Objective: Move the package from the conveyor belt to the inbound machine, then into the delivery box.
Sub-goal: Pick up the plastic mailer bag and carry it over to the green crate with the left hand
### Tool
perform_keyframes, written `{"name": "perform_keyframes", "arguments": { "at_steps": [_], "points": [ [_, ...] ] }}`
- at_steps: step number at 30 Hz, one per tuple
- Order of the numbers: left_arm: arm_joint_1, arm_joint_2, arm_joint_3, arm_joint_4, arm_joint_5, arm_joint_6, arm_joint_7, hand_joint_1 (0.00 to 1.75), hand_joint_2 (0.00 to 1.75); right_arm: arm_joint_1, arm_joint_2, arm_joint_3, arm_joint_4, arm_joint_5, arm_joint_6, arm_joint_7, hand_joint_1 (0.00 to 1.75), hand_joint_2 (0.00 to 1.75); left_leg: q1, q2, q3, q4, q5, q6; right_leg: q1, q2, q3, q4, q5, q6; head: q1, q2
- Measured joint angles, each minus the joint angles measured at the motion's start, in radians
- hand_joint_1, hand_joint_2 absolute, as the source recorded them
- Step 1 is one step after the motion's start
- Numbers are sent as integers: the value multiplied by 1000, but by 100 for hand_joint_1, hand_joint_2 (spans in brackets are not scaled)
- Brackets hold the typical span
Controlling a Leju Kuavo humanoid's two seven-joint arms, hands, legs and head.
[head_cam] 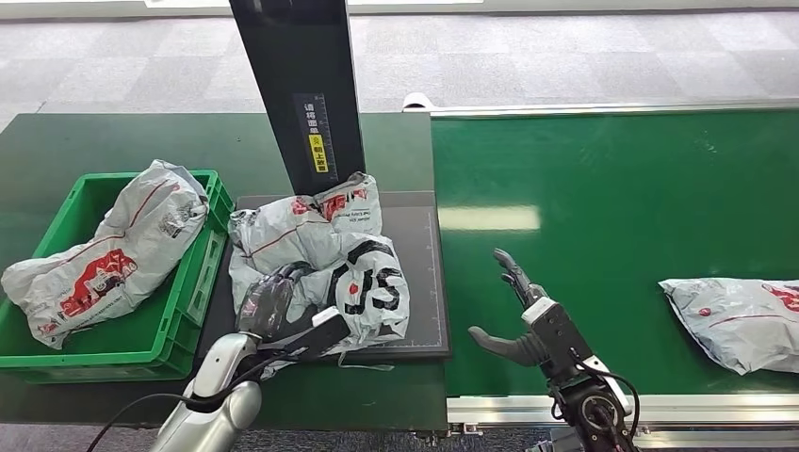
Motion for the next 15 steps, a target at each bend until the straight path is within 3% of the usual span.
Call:
{"name": "perform_keyframes", "arguments": {
  "at_steps": [3, 11, 15],
  "points": [
    [6, -2, 2, 0, -36, 44, -14, 175, 175, 5, 0, -4, -8, 1, 0, -2, 0, 175, 0, 0, 0, 0, 0, 0, 0, 0, 0, 0, 0, 0, 0, 0],
    [14, -6, 6, 0, -43, 52, -30, 175, 175, 6, 0, -9, -12, 1, 0, -4, 0, 175, 0, 0, 0, 0, 0, 0, 0, 0, 0, 0, 0, 0, 0, 0],
    [20, -8, 12, -2, -16, 87, -86, 175, 175, 9, 0, -12, -13, -1, 1, -7, 0, 175, 0, 0, 0, 0, 0, 0, 0, 0, 0, 0, 0, 0, 0, 0]
  ]
}}
